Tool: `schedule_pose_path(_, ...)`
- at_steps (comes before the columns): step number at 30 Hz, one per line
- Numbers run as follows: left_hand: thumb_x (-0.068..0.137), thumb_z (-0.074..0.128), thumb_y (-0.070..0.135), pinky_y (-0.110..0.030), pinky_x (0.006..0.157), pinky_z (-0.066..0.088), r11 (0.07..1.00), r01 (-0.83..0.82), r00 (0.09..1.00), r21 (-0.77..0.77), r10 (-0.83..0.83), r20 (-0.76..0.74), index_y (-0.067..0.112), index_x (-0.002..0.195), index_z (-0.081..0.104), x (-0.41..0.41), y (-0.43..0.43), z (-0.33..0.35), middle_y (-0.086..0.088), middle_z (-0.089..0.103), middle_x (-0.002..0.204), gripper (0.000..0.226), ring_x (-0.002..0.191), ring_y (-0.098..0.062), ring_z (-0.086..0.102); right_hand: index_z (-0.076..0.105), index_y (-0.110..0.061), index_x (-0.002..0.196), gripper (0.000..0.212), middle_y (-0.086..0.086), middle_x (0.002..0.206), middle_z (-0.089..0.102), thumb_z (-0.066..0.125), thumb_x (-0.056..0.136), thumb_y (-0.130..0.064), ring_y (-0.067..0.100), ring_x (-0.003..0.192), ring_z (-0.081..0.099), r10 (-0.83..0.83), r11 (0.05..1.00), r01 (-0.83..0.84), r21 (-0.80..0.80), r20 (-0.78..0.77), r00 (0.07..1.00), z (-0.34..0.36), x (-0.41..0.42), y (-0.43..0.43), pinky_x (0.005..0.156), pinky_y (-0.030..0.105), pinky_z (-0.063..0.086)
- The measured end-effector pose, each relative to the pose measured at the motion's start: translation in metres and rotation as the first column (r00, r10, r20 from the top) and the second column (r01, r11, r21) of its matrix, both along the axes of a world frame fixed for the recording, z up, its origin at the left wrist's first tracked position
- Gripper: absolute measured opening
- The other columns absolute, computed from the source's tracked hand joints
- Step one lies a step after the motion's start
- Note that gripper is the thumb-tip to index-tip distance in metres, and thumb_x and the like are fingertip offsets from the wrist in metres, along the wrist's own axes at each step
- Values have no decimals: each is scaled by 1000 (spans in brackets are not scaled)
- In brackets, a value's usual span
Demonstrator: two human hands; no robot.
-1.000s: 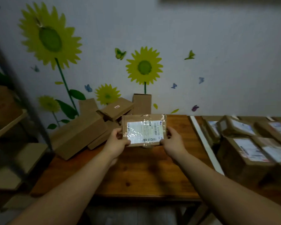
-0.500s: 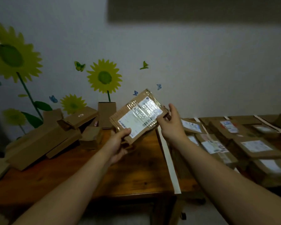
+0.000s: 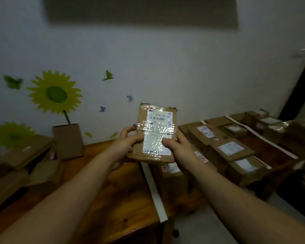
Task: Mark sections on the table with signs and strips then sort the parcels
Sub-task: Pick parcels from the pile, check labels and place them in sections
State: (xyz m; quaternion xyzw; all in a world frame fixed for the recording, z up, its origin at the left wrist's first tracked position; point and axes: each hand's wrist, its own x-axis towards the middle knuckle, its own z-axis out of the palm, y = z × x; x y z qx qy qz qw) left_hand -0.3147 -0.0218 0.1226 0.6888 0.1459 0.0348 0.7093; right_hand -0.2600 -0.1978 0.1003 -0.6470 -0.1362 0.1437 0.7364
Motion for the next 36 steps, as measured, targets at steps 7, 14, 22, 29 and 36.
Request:
schedule_pose_path(7, 92, 56, 30, -44, 72, 56, 989, 104, 995, -103, -102, 18, 34, 136, 31, 73, -79, -16, -7, 64, 111, 50, 89, -28, 68, 29, -37, 144, 61, -6, 125, 52, 61, 92, -27, 9, 97, 59, -200, 966, 210, -151, 80, 977, 1, 31, -77, 68, 25, 51)
schedule_pose_path(14, 93, 54, 33, -38, 65, 53, 958, 281, 960, -59, -280, 13, 36, 136, 26, 128, -194, -22, -6, 60, 119, 52, 94, -29, 67, 44, -35, 136, 53, -6, 118, 62, 61, 90, -15, 15, 97, 65, -345, 928, 352, -119, 76, 935, -1, 65, -190, 71, 30, 57)
schedule_pose_path(22, 88, 62, 24, -36, 65, 55, 930, 359, 933, -73, -359, 6, 35, 140, 24, 202, -353, -27, -5, 62, 115, 65, 97, -27, 66, 41, -41, 134, 49, -24, 105, 56, 58, 94, -19, 4, 101, 60, -424, 875, 464, -140, 242, 873, 0, 117, -356, 82, 24, 52)
schedule_pose_path(29, 92, 56, 34, -33, 56, 53, 929, 358, 926, -95, -367, -88, 32, 142, 25, 254, -448, -32, -2, 63, 104, 59, 90, -25, 64, 24, -41, 146, 72, -22, 135, 41, 67, 89, -29, -3, 121, 42, -368, 821, 488, -298, 377, 850, -15, 167, -446, 98, 22, 41)
schedule_pose_path(36, 92, 54, 42, -33, 56, 56, 915, 405, 891, 2, -394, -227, 35, 143, 21, 328, -479, -60, -2, 61, 104, 61, 91, -26, 62, 24, -45, 143, 86, -11, 148, 32, 77, 76, -39, 11, 134, 35, -250, 737, 410, -536, 348, 904, -55, 241, -487, 111, 41, 37)
